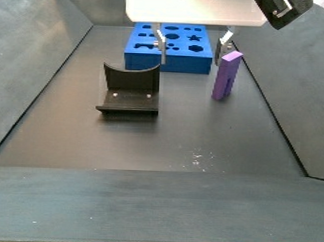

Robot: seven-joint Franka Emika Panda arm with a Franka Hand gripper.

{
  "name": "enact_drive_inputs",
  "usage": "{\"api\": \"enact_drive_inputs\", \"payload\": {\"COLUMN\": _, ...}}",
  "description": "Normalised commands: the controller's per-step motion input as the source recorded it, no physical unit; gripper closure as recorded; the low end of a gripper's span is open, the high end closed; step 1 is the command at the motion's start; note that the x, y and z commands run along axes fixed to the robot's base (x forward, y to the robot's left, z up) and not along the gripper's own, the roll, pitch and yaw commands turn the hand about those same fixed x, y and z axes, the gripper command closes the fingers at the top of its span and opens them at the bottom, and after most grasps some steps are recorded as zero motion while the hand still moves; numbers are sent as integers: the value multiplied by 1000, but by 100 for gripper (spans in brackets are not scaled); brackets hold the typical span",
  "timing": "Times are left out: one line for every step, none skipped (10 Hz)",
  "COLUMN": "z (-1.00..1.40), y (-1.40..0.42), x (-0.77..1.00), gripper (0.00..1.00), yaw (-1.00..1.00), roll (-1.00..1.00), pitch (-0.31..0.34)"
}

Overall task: Pick up the double-square object. Move to above the board. Insert the double-square object.
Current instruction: Pick up the double-square object.

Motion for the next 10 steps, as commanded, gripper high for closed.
{"api": "enact_drive_inputs", "payload": {"z": -69, "y": 0, "x": -226, "gripper": 0, "yaw": -11, "roll": 0, "pitch": 0}}
{"api": "enact_drive_inputs", "payload": {"z": -240, "y": 0, "x": -423, "gripper": 0, "yaw": 80, "roll": 0, "pitch": 0}}
{"api": "enact_drive_inputs", "payload": {"z": -266, "y": 0, "x": -514, "gripper": 0, "yaw": 171, "roll": -20, "pitch": -37}}
{"api": "enact_drive_inputs", "payload": {"z": -260, "y": 0, "x": -617, "gripper": 0, "yaw": 183, "roll": -60, "pitch": -57}}
{"api": "enact_drive_inputs", "payload": {"z": -246, "y": 0, "x": -649, "gripper": 0, "yaw": 160, "roll": -83, "pitch": -69}}
{"api": "enact_drive_inputs", "payload": {"z": -229, "y": -31, "x": -637, "gripper": 0, "yaw": 140, "roll": -183, "pitch": -100}}
{"api": "enact_drive_inputs", "payload": {"z": -160, "y": -71, "x": -549, "gripper": 0, "yaw": 134, "roll": -314, "pitch": -163}}
{"api": "enact_drive_inputs", "payload": {"z": -160, "y": -109, "x": -509, "gripper": 0, "yaw": 183, "roll": -297, "pitch": -203}}
{"api": "enact_drive_inputs", "payload": {"z": -149, "y": -129, "x": -463, "gripper": 0, "yaw": 194, "roll": -311, "pitch": -249}}
{"api": "enact_drive_inputs", "payload": {"z": -151, "y": -177, "x": -440, "gripper": 0, "yaw": 211, "roll": -303, "pitch": -289}}
